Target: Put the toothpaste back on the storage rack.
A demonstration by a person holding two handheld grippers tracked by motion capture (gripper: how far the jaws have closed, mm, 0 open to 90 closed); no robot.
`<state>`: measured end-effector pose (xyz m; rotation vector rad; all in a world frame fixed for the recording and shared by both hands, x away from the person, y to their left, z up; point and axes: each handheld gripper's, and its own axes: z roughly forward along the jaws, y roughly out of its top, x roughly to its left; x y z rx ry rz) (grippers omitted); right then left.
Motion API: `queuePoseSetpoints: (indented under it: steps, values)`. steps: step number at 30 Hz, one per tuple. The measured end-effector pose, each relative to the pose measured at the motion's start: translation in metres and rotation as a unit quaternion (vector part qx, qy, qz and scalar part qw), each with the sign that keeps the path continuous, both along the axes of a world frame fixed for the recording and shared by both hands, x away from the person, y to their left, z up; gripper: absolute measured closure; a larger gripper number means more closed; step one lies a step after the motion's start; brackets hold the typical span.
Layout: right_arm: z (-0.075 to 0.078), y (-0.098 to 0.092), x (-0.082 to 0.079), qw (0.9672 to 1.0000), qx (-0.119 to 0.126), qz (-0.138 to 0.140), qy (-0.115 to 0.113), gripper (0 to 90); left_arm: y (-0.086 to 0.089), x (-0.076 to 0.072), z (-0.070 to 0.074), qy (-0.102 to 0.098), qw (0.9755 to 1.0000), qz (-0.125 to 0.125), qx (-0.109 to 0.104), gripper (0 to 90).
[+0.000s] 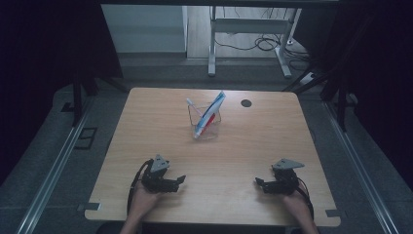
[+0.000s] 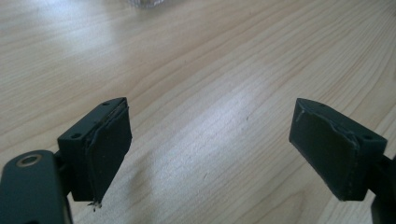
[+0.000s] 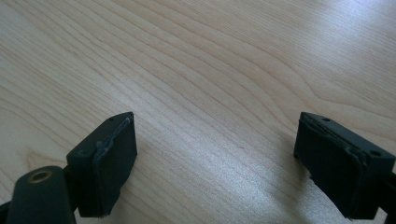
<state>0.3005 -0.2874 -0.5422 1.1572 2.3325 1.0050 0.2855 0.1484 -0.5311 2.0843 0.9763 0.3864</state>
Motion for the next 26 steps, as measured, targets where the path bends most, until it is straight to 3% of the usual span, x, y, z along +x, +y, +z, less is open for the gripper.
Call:
queuePoseSetpoints:
  steps: [9,11,26]
  values:
    - [0.0,0.0,0.0,1.0,0.0,-0.001,0.0,13.2,-0.005,0.001,-0.012,0.029,0.999,-0.002,0.033,13.2]
    - [0.0,0.0,0.0,1.0,0.0,-0.001,0.0,13.2,-0.008,0.001,-0.013,0.028,0.9986,-0.001,0.045,13.3]
    - [0.0,0.0,0.0,1.0,0.001,0.0,0.0,13.2,-0.008,0.002,-0.013,0.033,0.9984,0.0,0.046,12.9]
